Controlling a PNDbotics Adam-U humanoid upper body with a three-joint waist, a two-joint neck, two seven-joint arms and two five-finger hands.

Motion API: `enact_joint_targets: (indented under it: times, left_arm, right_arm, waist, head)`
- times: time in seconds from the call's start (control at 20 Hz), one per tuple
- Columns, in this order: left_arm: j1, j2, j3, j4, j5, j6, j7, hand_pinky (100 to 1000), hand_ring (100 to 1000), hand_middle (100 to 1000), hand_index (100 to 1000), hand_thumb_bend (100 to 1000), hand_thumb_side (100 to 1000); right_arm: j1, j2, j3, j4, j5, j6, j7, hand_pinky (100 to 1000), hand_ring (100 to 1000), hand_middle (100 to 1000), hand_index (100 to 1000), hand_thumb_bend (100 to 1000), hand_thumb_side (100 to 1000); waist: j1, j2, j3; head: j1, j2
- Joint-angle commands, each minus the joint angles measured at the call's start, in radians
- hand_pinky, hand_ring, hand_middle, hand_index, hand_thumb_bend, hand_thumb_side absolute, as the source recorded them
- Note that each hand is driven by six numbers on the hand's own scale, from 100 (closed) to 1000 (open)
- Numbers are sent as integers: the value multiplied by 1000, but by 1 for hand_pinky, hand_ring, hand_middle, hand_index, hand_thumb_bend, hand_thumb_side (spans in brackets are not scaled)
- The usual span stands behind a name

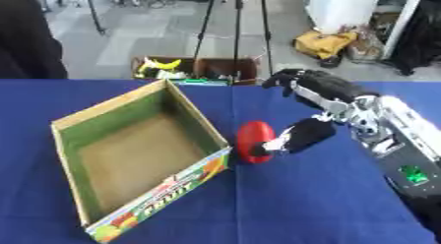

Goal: Pick up objects on the table and place them in the box.

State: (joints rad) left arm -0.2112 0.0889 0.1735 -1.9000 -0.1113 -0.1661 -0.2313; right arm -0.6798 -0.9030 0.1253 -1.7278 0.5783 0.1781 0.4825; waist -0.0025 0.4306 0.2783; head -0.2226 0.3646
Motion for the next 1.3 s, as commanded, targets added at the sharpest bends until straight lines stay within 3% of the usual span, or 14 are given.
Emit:
enact_joint_targets:
  times: [0.05, 0.75, 1.3]
  left_arm:
    - [-8, 22, 6, -13, -1, -6, 0, 297, 597, 630, 682, 100, 908]
    - [-18, 21, 3, -12, 0, -13, -5, 298, 597, 630, 683, 100, 907]
    - [-22, 23, 2, -11, -1, -17, -7, 298, 597, 630, 683, 100, 907]
  right_arm:
    - [-20, -36, -8, 38, -17, -28, -13, 753, 791, 912, 930, 747, 572]
    - [-32, -33, -3, 93, -94, -102, 24, 754, 782, 912, 929, 756, 548]
    - [-27, -51, -1, 147, -59, -168, -23, 759, 796, 914, 923, 759, 541]
  waist:
    - [0, -15, 3]
    - [-2, 9, 22]
    - [-10, 24, 42]
  head:
    - [5, 0]
    - [1, -24]
    - [-18, -54]
